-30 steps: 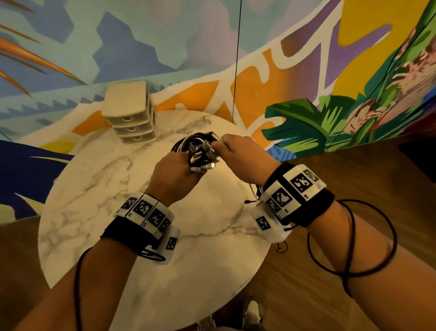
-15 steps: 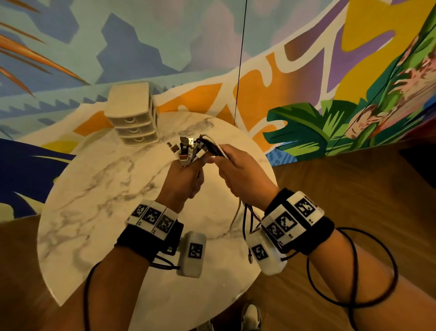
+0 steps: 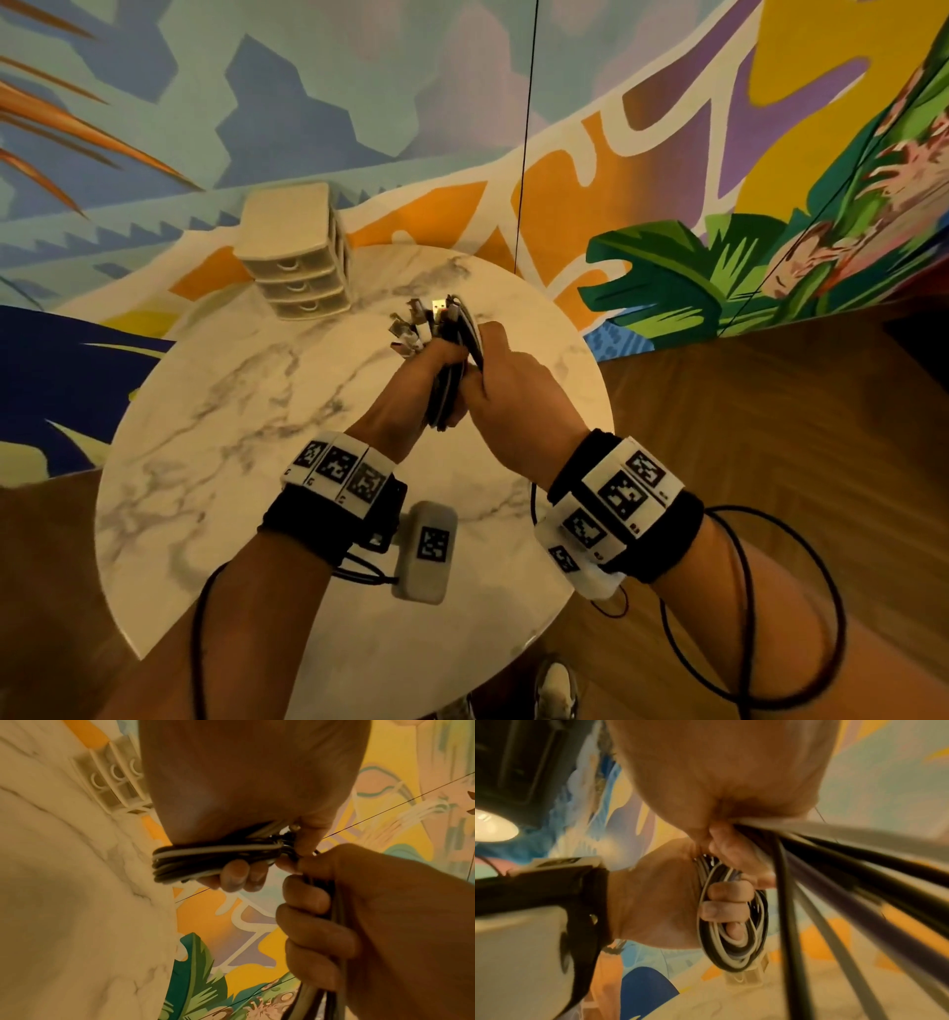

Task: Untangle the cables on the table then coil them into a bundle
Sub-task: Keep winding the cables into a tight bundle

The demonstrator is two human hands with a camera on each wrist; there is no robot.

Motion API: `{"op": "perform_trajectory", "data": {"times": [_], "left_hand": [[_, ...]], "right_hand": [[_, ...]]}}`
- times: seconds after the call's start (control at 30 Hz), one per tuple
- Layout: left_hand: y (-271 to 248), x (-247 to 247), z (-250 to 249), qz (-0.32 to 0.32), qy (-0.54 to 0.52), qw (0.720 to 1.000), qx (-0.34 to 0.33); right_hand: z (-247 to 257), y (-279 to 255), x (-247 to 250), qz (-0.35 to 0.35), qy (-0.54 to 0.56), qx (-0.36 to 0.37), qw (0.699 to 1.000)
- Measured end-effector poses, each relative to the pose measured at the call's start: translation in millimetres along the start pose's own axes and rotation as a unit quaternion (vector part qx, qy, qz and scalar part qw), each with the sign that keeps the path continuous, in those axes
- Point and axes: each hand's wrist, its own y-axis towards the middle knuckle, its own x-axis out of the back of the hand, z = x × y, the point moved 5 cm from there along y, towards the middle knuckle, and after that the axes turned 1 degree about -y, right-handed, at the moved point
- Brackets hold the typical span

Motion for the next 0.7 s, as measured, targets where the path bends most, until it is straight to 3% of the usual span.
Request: {"op": "perform_trajectory", "data": {"times": [0.1,0.17,0.27,0.37,0.47,0.63,0.7], "left_hand": [[-0.5,-9.0,3.6,0.032,-0.052,0.998,0.018],[2.0,-14.4,6.2,0.043,-0.039,0.998,0.012],[7.2,-12.7,5.5,-0.016,-0.023,1.000,0.003],[17.0,-4.0,6.0,-0.092,-0.054,0.994,0.032],[22.3,0.7,3.3,-0.094,-0.088,0.991,0.034],[14.9,-0.2,-0.6,-0.063,-0.172,0.983,0.005],[10.0,-1.0,-5.3,-0.053,-0.184,0.981,-0.012]], "right_hand": [[-2.5,-1.9,-8.5,0.013,-0.080,-0.001,0.997],[-4.0,-2.7,-14.4,0.062,-0.157,0.020,0.985],[-8.2,-2.6,-23.2,0.088,-0.178,0.010,0.980],[-10.0,-3.9,-35.4,0.078,-0.110,-0.016,0.991],[-12.5,-5.6,-49.7,0.104,0.008,-0.005,0.995],[-14.8,-9.3,-46.4,0.142,0.265,0.062,0.952],[-20.6,-13.9,-52.7,0.182,0.317,0.046,0.930]]}}
